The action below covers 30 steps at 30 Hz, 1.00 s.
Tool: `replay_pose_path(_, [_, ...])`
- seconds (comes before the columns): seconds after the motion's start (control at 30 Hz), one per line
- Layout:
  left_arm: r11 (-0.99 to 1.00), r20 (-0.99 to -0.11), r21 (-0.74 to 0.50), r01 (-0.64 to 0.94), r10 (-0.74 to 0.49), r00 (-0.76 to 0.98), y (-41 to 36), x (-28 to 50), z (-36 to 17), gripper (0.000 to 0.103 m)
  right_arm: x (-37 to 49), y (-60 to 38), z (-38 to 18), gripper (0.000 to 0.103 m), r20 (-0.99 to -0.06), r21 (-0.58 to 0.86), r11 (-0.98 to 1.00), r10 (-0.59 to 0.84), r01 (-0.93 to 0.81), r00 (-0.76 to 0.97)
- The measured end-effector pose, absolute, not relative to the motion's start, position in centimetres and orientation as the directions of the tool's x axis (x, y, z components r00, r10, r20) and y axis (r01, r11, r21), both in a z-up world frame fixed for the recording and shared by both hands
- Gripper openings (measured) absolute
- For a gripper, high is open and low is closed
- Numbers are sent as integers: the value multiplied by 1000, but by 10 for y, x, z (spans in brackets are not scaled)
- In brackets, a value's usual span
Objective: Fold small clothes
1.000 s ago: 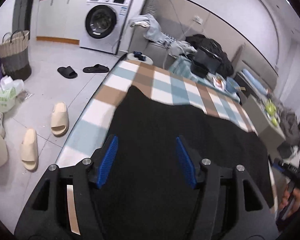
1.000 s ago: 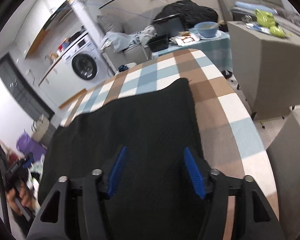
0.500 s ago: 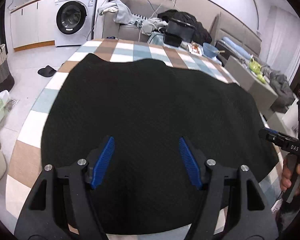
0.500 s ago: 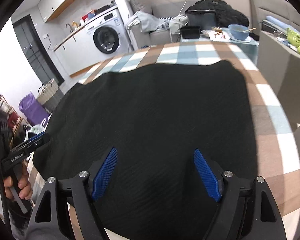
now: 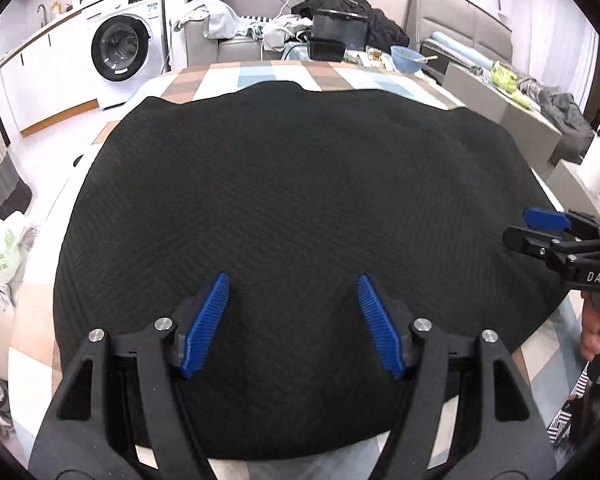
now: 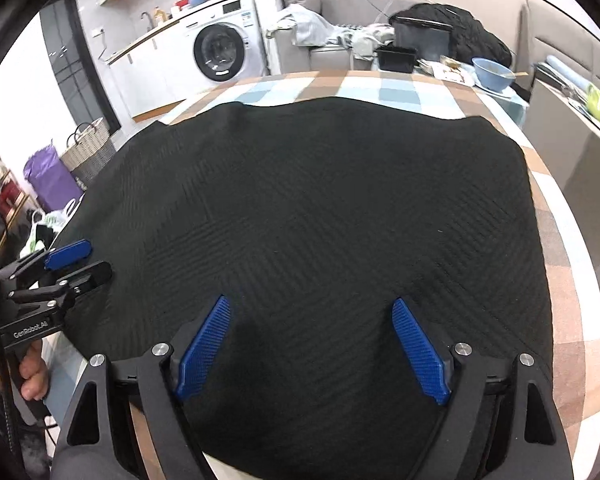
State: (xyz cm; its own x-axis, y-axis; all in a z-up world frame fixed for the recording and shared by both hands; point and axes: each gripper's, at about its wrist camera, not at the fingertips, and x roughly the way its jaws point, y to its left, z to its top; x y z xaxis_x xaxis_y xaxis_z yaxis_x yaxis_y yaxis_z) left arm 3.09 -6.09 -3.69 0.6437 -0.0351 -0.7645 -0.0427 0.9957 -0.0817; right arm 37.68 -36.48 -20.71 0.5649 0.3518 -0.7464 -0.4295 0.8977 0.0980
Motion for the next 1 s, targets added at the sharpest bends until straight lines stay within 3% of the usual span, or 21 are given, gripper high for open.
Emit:
replay_pose_path(0.27, [995, -778, -98, -36, -54, 626, -61, 22, -35, 66, 367, -324, -198, 85, -733, 133, 848, 433, -513, 525])
replay_pose_path(0.6, [995, -779, -90, -35, -48, 625, -52, 13, -34, 67, 355, -288, -215, 85, -777, 23, 788, 401, -615, 485])
replay_pose_path(0.77, [992, -778, -117, -38, -68, 625, -43, 1, -29, 67, 357, -308, -219, 85, -784, 2, 822, 354, -569, 510])
replay_pose_path(1.0, [983, -762, -158, -93, -61, 645, -11, -20, -7, 67, 351, -332, -218, 85, -764, 64, 831, 397, -553, 508])
